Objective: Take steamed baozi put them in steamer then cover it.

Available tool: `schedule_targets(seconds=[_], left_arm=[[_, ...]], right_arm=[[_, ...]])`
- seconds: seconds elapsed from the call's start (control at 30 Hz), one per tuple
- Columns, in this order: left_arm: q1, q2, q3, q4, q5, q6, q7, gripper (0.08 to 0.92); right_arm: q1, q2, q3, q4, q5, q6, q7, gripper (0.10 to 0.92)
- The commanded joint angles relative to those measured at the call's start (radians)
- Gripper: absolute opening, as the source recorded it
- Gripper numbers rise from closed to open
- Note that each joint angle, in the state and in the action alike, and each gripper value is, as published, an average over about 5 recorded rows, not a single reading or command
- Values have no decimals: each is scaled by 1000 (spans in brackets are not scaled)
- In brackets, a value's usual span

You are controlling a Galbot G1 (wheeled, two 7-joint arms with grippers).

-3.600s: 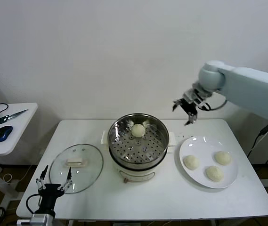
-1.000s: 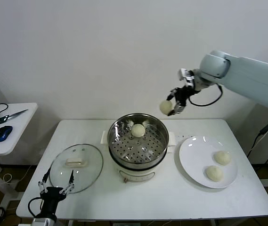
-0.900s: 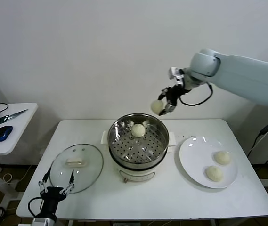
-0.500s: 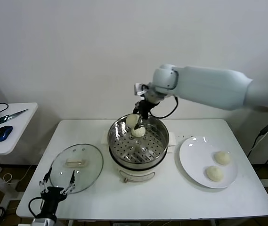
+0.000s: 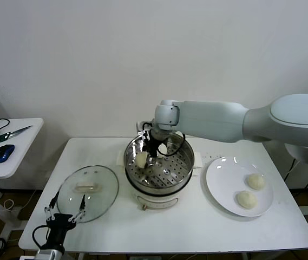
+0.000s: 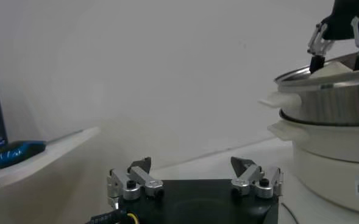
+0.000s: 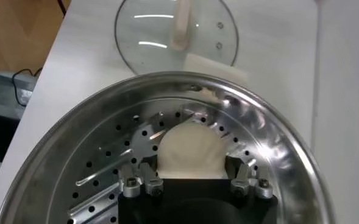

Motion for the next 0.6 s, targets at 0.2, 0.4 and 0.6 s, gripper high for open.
schedule_targets(seconds=[0.2, 0.4, 0.6], left_arm=[[-1, -1, 0, 6, 2, -1, -2, 823], [4, 0, 0, 7, 2, -2, -7, 823], [4, -1, 2, 2, 7, 3, -8, 823]], right_arm=[[-14, -2, 25, -7, -20, -7, -11, 819], [124, -145, 12, 82, -25, 44, -98, 823], [311, -345, -91, 175, -48, 136, -230, 823]])
